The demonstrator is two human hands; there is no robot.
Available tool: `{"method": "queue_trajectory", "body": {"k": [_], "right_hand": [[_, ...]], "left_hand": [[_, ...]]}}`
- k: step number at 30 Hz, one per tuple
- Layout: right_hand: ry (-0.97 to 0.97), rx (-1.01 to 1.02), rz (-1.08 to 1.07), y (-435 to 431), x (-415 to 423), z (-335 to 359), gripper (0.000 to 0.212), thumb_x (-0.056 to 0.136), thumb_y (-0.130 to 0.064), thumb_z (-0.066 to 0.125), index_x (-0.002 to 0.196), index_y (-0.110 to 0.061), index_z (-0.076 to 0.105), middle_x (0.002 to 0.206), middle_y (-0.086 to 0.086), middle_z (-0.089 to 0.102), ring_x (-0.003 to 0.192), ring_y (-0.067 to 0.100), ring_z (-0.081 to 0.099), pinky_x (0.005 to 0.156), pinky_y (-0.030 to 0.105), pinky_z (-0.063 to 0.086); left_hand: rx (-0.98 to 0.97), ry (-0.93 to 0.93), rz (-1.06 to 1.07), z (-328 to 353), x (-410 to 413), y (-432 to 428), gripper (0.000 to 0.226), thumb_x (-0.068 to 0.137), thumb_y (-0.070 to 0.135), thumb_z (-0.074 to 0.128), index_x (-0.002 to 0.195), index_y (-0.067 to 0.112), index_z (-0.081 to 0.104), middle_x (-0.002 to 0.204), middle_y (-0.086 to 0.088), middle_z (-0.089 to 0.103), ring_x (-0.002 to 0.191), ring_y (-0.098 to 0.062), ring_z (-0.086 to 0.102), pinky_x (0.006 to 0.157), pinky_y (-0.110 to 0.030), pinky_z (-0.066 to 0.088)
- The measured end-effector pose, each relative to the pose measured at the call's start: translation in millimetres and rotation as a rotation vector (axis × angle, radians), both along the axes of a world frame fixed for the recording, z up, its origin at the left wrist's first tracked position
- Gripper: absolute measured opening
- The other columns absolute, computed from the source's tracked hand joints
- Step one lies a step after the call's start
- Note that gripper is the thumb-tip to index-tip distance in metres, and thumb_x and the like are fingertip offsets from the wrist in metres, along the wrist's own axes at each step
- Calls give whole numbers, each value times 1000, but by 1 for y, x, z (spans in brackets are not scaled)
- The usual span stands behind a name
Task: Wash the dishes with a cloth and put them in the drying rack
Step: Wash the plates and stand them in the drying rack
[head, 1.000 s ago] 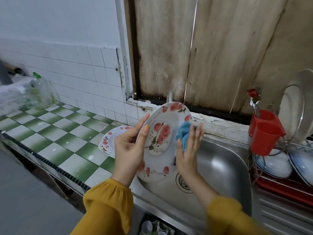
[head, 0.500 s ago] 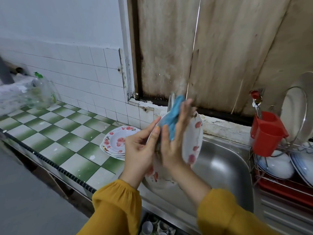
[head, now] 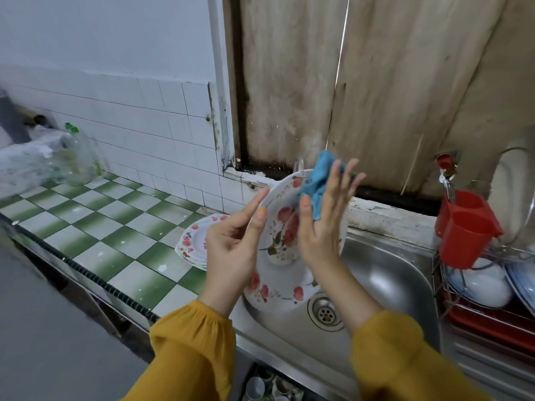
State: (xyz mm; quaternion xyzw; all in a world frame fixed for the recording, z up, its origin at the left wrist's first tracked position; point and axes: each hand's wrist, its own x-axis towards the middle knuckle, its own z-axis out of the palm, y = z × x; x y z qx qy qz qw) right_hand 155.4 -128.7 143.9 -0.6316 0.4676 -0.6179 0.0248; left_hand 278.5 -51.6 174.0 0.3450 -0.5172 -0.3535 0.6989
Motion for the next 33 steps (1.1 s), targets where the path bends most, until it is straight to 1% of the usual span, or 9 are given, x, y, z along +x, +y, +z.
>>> {"method": "queue_trajectory", "body": {"k": [4,8,12,15,18,21,26,30,33], "right_hand": [[193,-21,473,54,37,-30,59,104,-40,26,156,-26,1,163,-9,-8,150,26,-9,122,45,-2],[496,100,196,40,-7,-80,56,101,-59,11,153,-43,1,163,-15,-5,151,21,-7,119,58,-2],[136,210,21,4,-41,-61,56,96,-66,14,147,-56,-6,157,-17,-27,146,19,-26,113,32,-12],[-27,93,-17,-10,-37,-18,60,99,-60,21,151,-41,-1,162,0,-14,147,27,-23,114,22,-17],[-16,-50,70,1,-10,4,63,102,-50,24,153,-18,7,162,9,-7,146,29,-21,119,29,-14],[112,-182,113,4,-3,-2,57,103,-45,27,155,-31,8,160,-6,-10,147,28,-21,121,39,-10],[-263,-22,27,11,0,15,61,102,-43,30,154,-18,11,161,4,-9,147,29,-21,119,33,-11],[57,12,469,63,29,-13,57,104,-40,28,155,-25,7,164,3,-3,151,26,-9,123,44,0],[426,20,424,71,8,-57,56,103,-48,19,155,-34,2,163,-13,2,151,19,2,122,46,9]], "left_hand": [[13,95,45,5,-2,-8,30,86,21,59,115,17,66,110,14,71,110,-11,65,95,-29,52],[8,137,96,7,17,-7,36,93,12,55,128,3,58,94,23,72,95,1,67,84,-20,55],[21,98,39,4,8,3,42,90,11,54,131,1,54,90,24,72,91,2,69,74,-15,55],[20,20,-20,3,-3,5,32,86,19,58,117,20,64,103,12,73,102,-12,69,81,-24,57],[27,19,-40,3,-14,5,28,87,22,61,114,19,68,115,-3,71,111,-22,66,93,-33,55],[45,86,-61,2,-17,5,35,85,21,61,119,13,65,110,-2,72,108,-20,67,92,-31,55],[23,22,-67,3,-23,7,33,85,18,58,117,21,63,112,5,69,106,-12,67,84,-19,54],[75,147,-23,4,-18,2,36,82,22,61,116,15,67,111,3,72,107,-11,66,91,-25,53],[94,209,2,5,-2,5,44,81,26,59,121,11,64,100,14,74,101,-6,68,89,-27,55]]}}
